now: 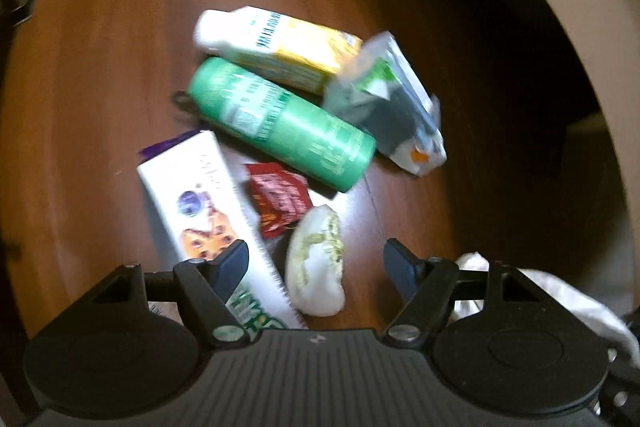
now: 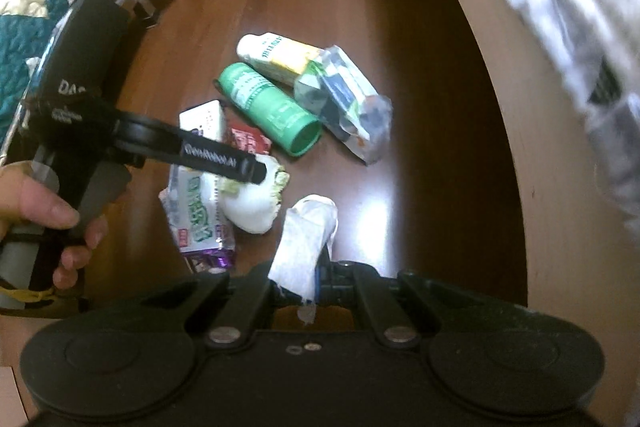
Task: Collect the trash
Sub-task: 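Grasp the white cabbage leaf with the left tool while the right tool grasps the white tissue, then carry the cabbage leaf and tissue with both tools over the wastebasket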
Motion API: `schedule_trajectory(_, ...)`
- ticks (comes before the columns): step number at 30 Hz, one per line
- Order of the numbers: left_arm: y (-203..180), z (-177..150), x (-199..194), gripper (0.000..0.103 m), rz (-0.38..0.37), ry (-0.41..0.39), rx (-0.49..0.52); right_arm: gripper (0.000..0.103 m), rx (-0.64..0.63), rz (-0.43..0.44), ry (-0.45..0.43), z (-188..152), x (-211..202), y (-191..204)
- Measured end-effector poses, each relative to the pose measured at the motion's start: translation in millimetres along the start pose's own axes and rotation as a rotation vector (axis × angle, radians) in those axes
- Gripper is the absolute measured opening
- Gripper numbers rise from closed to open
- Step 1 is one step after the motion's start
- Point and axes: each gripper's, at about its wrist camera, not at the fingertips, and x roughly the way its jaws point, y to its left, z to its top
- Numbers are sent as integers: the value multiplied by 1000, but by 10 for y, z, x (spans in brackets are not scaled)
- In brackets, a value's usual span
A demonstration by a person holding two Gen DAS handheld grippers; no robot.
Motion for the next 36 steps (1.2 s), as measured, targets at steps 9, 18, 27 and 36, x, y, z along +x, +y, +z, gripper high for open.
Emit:
schedule_trajectory(9,-122,-4,295,51,23,53,70,0,6,10,9,-25,108,-36)
schedule_trajectory(18,-78,-23,357,10,57,11,40,0,0,4,6,-42,181,-37)
schedule_trajectory(27,-76,-98,-56,7,38,-23,-6,0,-14,-26,-14,-22,-100,126)
schedule_trajectory(36,-76,-177,-1647,7,20,-60,-92,0,-93,6,-60,341,-1375,533)
